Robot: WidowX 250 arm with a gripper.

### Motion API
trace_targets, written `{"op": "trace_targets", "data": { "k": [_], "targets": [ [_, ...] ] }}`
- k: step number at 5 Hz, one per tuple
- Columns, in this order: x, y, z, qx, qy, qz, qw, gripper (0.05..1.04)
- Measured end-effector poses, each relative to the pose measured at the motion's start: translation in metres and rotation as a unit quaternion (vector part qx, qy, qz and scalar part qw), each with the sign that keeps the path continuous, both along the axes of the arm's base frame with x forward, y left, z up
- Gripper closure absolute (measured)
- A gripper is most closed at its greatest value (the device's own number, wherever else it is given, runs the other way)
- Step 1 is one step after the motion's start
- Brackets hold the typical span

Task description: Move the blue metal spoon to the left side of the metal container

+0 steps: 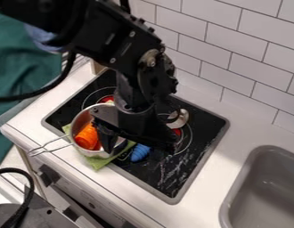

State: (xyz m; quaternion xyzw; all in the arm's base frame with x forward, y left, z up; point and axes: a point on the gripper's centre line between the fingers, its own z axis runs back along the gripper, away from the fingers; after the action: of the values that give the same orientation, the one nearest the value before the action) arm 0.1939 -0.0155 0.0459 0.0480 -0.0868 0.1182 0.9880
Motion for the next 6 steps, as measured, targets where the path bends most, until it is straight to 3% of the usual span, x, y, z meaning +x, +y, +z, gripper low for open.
{"op": "trace_targets", "data": {
  "k": [1, 2, 4, 5, 6],
  "targets": [
    [-0.002, 0.0, -0.003, 0.002, 0.008, 0.0, 1.0, 0.078],
    [0.022, -0.01, -0.002, 0.01, -0.009, -0.04, 0.9991, 0.078],
    [0.071, -0.024, -0.013, 0.015, -0.004, -0.079, 0.9968, 0.078],
    [0.099, -0.027, -0.027, -0.001, -0.016, -0.102, 0.9946, 0.078],
    [0.106, -0.002, -0.037, -0.005, -0.017, -0.091, 0.9957, 0.078]
  ]
}}
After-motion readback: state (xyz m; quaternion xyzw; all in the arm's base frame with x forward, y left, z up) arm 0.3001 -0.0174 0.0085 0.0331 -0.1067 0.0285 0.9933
